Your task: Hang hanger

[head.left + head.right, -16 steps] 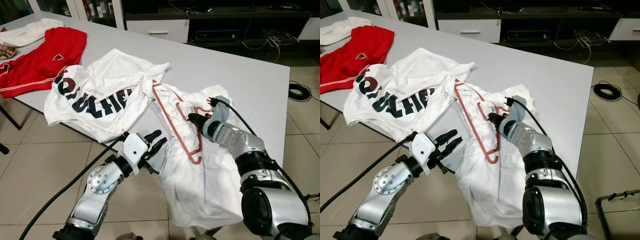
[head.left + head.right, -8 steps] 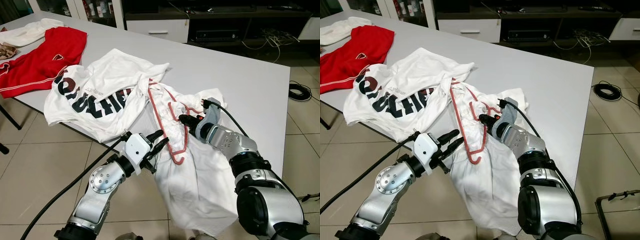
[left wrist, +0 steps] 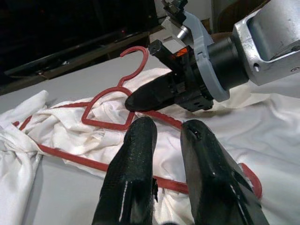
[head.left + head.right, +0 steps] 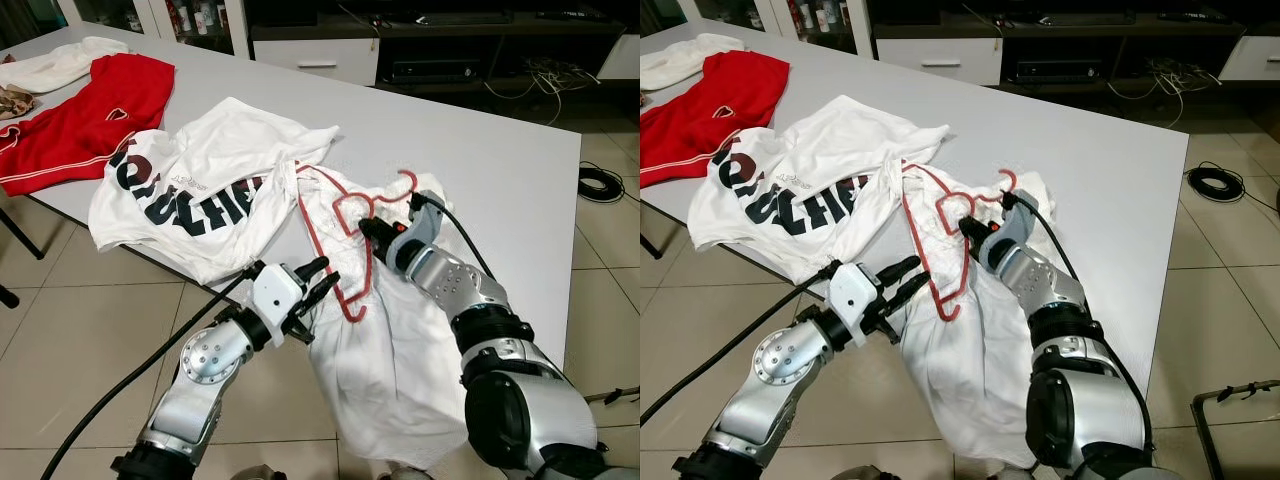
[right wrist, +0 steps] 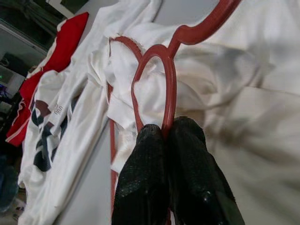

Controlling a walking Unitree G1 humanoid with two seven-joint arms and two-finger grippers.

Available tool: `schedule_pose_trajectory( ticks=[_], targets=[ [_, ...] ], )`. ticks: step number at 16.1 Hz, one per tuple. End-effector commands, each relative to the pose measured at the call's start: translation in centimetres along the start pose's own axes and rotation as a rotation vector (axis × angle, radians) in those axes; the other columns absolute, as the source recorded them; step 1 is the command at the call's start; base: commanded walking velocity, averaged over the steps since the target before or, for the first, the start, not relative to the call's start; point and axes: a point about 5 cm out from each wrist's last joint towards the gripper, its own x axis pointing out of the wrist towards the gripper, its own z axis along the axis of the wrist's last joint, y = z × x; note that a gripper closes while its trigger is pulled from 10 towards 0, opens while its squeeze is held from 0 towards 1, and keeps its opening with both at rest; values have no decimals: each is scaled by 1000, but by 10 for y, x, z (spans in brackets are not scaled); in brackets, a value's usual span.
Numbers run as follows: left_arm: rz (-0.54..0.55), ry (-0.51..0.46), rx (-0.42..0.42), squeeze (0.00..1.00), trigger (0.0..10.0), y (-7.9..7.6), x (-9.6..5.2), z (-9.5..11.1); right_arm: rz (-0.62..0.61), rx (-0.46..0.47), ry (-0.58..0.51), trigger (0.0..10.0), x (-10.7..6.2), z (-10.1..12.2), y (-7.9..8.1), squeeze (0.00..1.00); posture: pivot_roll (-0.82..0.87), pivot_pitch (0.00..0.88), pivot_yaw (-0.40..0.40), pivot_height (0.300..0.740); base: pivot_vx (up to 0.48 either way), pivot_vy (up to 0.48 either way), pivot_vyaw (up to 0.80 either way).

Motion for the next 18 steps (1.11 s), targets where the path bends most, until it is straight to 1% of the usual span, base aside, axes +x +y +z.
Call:
schedule_pose_trajectory(
  ticks=[1,3,5,7,10,11,13,14,15,18],
  targets=[
    [-1,9,14,0,10000,1,0,-1,-1,4,-30,0,1,7,4,0,-41,0,49,736,0,0,0],
    [0,9,15,0,10000,2,0,-1,-19,20,-61,0,-2,15,-1,0,-41,0,50,736,0,0,0],
    [0,8,17,0,10000,2,0,-1,-19,27,-88,0,-4,22,-3,0,-46,0,51,736,0,0,0],
    [0,5,18,0,10000,3,1,-1,-25,21,-113,0,-6,28,-5,0,-49,0,52,736,0,0,0],
    [1,0,22,0,10000,3,3,0,-40,-3,-164,0,-13,41,-12,0,-54,0,55,736,0,0,0],
    [2,-2,25,0,10000,4,3,0,-27,-52,-202,0,-18,51,-14,0,-54,0,55,736,0,0,0],
    [3,-3,28,0,10000,5,3,1,-2,-106,-239,0,-23,62,-12,0,-56,0,58,736,0,0,0],
    [4,-5,32,0,10000,7,4,1,25,-170,-263,0,-27,69,-10,0,-60,0,64,736,0,0,0],
    [6,-8,36,0,10000,8,5,2,49,-253,-291,0,-31,78,-6,0,-60,0,64,736,0,0,0],
    [7,-13,44,0,10000,9,7,2,69,-456,-320,0,-38,88,2,0,-72,0,69,736,0,0,0]
  ],
)
